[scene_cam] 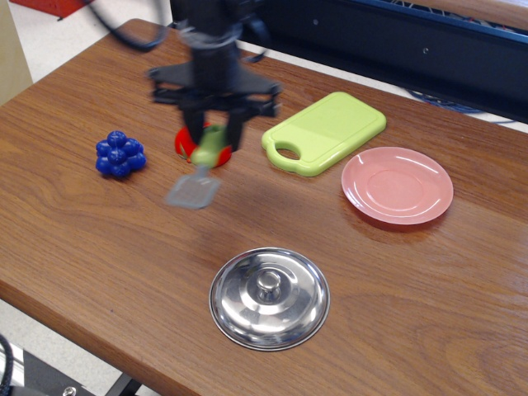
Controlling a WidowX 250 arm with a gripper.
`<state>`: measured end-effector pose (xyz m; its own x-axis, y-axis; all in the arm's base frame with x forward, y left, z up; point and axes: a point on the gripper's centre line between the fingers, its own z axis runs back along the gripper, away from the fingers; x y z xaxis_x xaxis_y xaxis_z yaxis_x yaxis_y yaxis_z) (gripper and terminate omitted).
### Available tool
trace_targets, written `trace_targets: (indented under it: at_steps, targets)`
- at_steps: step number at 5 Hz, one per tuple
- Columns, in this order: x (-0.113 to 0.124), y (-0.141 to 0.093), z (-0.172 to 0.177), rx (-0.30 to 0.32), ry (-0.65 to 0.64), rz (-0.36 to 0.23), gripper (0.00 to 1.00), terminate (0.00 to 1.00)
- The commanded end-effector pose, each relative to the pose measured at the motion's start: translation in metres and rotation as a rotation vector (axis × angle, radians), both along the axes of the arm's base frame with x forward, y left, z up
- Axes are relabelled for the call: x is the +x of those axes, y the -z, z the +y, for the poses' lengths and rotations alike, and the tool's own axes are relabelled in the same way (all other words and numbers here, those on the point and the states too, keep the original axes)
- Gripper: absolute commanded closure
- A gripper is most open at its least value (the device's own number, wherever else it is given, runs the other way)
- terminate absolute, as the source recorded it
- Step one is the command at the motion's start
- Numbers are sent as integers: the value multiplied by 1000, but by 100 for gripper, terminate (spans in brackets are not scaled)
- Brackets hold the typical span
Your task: Put spatula on cutting board
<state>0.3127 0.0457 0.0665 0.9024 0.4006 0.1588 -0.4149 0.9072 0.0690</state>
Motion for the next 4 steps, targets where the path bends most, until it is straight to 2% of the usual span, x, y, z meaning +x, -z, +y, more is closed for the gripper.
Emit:
trace_targets:
  at_steps: [1, 3, 4]
  targets:
    - [61, -9, -11, 40, -116, -83, 100, 0]
    - [88, 0, -19, 54, -170, -150, 100, 0]
    - [106, 2, -27, 53, -219, -144, 100, 0]
